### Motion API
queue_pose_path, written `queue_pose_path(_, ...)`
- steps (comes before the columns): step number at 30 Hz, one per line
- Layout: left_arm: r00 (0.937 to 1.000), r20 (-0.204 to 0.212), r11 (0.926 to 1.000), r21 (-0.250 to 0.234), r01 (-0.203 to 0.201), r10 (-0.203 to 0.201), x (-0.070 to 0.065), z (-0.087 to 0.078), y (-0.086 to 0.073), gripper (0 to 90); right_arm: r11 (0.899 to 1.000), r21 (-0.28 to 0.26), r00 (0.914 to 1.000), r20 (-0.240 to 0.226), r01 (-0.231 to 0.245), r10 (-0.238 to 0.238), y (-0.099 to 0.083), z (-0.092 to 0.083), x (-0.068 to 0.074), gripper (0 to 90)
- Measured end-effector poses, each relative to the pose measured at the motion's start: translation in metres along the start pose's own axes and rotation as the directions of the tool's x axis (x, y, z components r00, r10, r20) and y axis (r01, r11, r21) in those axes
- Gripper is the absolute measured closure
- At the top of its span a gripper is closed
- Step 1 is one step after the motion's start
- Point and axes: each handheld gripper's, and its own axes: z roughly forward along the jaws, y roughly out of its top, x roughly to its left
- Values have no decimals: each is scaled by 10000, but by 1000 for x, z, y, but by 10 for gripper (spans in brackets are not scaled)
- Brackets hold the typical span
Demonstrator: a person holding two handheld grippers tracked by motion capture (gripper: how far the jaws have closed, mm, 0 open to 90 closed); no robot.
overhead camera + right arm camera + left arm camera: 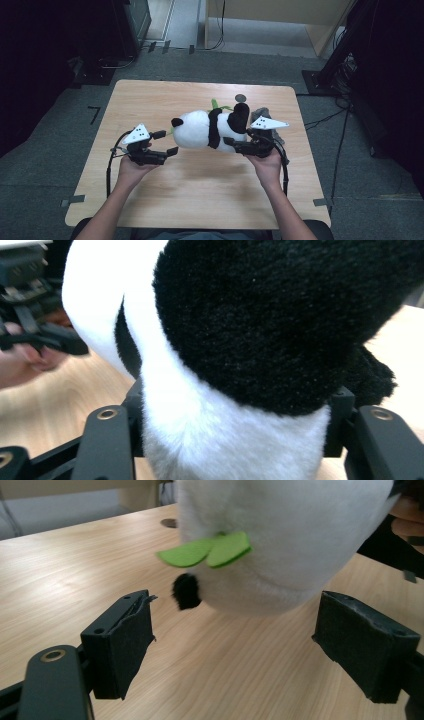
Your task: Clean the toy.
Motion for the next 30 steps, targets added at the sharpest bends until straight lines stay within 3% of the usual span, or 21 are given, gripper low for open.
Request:
queue_pose_path(4,9961,-247,9958,-313,-856,848,-16,11,2,151,9995,245,9988,-424,-213,223,-1,6,7,365)
queue_pose_path(6,9937,-621,9952,-261,-947,929,-20,14,2,128,9984,314,9966,-666,-462,482,-3,9,10,356)
queue_pose_path(8,9938,-870,9975,-104,-697,686,-22,18,2,156,9980,434,9968,-633,-464,491,-3,12,13,347)
queue_pose_path(9,9935,-948,9979,-55,-643,635,-22,18,2,225,9980,494,9976,-538,-400,426,-4,13,15,338)
queue_pose_path(11,9960,-840,9996,37,-287,289,-20,17,4,344,9980,570,9988,-409,-259,282,-4,15,17,314)
queue_pose_path(13,9979,-562,9992,210,341,-329,-17,15,7,430,9980,572,9988,-398,-276,299,-5,16,17,250)
queue_pose_path(17,9953,-196,9954,132,949,-946,-12,11,11,545,9990,435,9991,-420,-36,54,-5,17,11,136)
queue_pose_path(19,9911,346,9916,216,1279,-1286,-5,9,13,564,9993,372,9981,-614,22,1,-5,15,6,129)
queue_pose_path(21,9871,584,9887,239,1477,-1489,3,4,15,571,9998,193,9956,-933,21,-3,-6,13,3,130)
queue_pose_path(24,9891,217,9892,219,1449,-1453,8,-3,18,576,9992,117,9943,-998,393,-380,-6,11,5,139)
queue_pose_path(26,9829,180,9830,-4,1834,-1834,15,-10,18,576,9966,151,9943,-711,808,-796,-7,8,5,140)
queue_pose_path(30,9723,378,9716,-449,2322,-2306,20,-20,21,572,9954,294,9933,-733,915,-891,-13,6,2,144)
